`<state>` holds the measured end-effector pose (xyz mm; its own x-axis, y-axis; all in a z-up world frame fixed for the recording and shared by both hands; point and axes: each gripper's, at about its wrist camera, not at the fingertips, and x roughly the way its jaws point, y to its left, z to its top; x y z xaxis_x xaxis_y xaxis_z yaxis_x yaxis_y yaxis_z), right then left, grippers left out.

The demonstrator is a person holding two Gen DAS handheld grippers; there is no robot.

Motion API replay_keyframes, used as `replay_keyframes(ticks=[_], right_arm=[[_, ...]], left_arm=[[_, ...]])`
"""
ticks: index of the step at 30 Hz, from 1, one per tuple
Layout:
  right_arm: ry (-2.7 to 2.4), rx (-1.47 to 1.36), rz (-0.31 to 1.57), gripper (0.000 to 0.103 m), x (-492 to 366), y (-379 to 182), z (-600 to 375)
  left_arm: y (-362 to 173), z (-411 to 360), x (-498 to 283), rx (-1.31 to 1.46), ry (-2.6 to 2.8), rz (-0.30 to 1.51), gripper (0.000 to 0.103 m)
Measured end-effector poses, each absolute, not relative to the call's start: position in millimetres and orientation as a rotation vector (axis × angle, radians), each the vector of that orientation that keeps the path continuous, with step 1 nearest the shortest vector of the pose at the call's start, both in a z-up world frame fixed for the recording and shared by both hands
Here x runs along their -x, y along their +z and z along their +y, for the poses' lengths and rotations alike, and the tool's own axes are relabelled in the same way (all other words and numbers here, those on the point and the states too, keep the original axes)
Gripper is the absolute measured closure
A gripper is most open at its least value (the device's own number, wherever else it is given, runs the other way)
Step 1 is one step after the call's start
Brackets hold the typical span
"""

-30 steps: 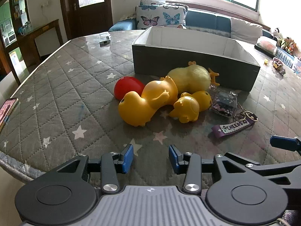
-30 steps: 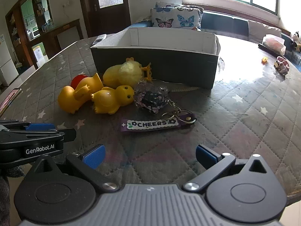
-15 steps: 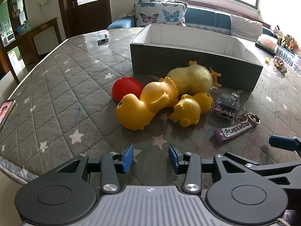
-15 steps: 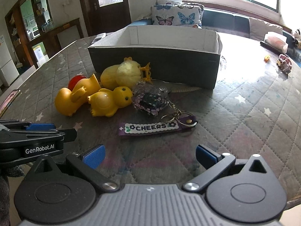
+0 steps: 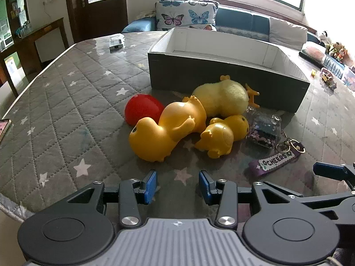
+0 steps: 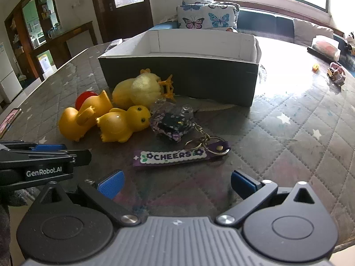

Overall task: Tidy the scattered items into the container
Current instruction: 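Close right tool on clear keychain charm while left tool grips purple CHEERS strap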

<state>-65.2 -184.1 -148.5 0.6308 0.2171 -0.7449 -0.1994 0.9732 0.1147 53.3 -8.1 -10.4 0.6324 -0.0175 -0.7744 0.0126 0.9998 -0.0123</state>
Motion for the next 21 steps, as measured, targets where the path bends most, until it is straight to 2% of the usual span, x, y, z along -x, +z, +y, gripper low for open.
replay_keyframes(ticks=[12,21], right_arm=[[0.218,-0.038,0.841,0.0,44.0,-146.8,-195.0],[0.236,-0.011,0.837,0.011,27.9,-148.1,-195.4]], left_arm=[[-8.9,-10.1,-66.9,0.037,-0.065,0.892,0.061],[-9.3,-10.6,-73.6,0.047,-0.089,0.903,0.065]])
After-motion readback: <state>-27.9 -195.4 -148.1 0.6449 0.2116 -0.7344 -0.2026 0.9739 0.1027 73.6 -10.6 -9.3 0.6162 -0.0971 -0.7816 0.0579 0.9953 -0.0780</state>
